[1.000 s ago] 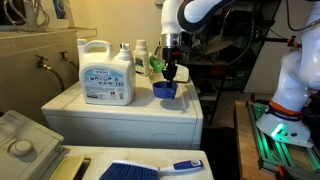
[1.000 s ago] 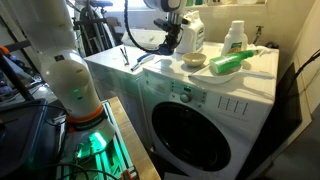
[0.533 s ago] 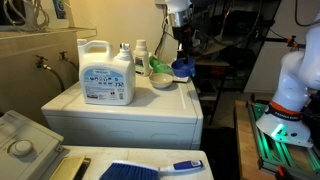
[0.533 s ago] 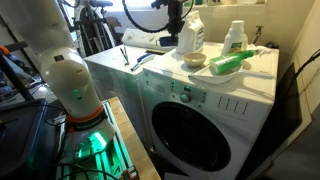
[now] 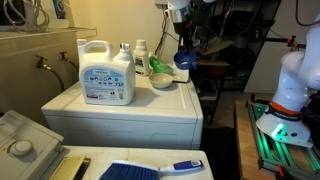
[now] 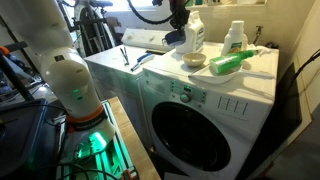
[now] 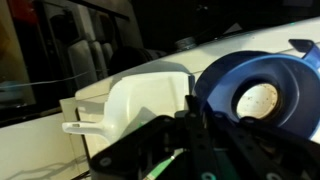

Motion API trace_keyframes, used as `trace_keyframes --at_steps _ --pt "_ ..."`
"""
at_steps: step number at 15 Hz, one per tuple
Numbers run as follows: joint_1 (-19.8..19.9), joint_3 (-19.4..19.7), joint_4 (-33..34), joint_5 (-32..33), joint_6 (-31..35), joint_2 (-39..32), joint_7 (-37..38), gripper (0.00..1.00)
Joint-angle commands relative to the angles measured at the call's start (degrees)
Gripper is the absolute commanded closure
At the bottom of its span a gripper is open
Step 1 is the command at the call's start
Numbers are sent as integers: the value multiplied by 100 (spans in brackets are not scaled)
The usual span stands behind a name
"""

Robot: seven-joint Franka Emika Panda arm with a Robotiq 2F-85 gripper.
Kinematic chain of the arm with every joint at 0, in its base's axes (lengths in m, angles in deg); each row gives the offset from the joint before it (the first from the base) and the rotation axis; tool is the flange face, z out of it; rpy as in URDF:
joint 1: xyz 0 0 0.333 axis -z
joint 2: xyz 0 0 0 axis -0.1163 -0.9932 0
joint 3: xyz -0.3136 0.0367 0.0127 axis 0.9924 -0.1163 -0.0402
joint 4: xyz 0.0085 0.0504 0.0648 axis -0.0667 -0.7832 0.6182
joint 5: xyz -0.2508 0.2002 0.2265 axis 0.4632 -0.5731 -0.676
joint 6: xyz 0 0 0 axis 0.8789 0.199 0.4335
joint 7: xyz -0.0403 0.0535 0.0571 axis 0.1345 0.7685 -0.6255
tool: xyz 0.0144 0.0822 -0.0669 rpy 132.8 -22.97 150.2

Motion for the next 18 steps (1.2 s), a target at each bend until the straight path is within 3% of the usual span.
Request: trace_keyframes --at_steps 1,5,11,15,18 --pt "-211 -249 316 1046 -428 -334 321 98" --pt "-512 -442 463 2333 -522 -803 602 98" --pt "-901 -439 414 4385 -575 -1372 936 98" --pt "-1104 -446 340 5578 -999 -1678 1090 98" --pt "-1251 -475 326 6106 -1533 -1910 1127 98"
